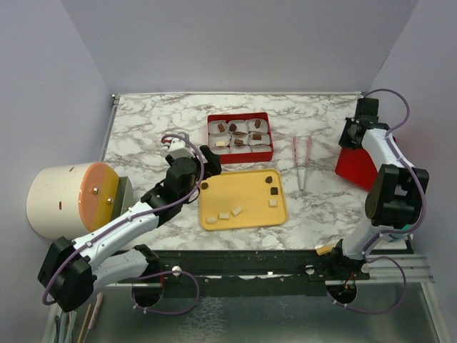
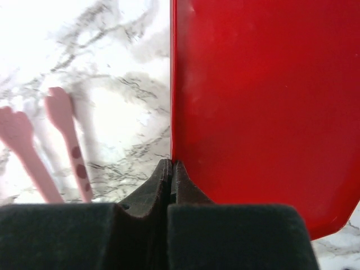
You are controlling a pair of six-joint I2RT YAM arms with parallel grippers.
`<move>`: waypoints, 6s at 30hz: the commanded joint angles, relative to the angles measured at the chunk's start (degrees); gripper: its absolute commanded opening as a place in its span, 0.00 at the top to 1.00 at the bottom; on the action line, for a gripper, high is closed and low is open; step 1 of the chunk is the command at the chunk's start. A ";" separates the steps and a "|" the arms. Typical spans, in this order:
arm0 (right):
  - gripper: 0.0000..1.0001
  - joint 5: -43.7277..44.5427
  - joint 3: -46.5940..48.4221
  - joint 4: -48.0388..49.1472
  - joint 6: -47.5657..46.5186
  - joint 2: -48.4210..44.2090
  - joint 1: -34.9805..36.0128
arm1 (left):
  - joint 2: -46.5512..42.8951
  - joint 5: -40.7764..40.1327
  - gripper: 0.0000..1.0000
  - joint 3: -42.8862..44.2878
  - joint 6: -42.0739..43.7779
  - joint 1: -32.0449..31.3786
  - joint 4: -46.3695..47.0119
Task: Pack the chocolate
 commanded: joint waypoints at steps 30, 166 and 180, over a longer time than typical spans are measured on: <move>1.00 -35.27 0.76 16.19 10.32 -16.41 2.82 | 11.73 9.51 0.04 14.29 1.03 0.21 0.19; 0.63 -55.37 -18.07 80.42 62.07 -10.32 22.90 | 48.53 60.46 1.00 22.01 -61.09 21.86 95.18; 0.54 -43.80 -10.51 49.52 42.47 -10.86 22.90 | 47.39 55.13 1.00 17.66 -59.52 22.03 95.12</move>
